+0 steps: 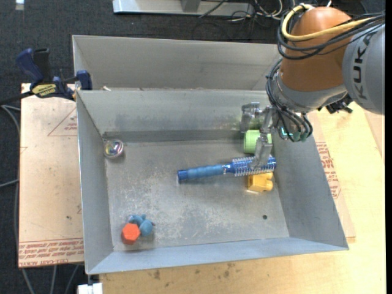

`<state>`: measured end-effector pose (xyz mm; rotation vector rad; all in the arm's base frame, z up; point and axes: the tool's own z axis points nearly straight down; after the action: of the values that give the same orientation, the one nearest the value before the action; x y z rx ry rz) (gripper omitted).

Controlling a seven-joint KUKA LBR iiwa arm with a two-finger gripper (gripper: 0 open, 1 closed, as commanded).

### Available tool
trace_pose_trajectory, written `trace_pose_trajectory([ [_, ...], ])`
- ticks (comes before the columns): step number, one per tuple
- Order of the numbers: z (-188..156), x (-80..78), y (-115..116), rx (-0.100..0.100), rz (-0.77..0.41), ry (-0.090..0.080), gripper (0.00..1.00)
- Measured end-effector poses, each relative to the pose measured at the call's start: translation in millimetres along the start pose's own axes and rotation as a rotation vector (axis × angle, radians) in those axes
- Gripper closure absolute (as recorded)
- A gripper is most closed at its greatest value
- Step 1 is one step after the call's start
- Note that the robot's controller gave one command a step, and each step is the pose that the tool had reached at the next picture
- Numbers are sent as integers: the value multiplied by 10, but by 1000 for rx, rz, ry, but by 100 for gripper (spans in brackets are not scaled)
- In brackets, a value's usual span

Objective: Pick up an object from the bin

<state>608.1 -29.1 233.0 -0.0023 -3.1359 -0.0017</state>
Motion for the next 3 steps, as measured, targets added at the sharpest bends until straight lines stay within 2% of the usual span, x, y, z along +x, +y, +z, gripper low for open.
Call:
trace_pose_trajectory([
  [1,1431,-55,-239,0,-131,1,0],
  [2,1386,-73,-235,1,-132,-6,100],
  [3,479,492,-566,3,-91,-11,100],
])
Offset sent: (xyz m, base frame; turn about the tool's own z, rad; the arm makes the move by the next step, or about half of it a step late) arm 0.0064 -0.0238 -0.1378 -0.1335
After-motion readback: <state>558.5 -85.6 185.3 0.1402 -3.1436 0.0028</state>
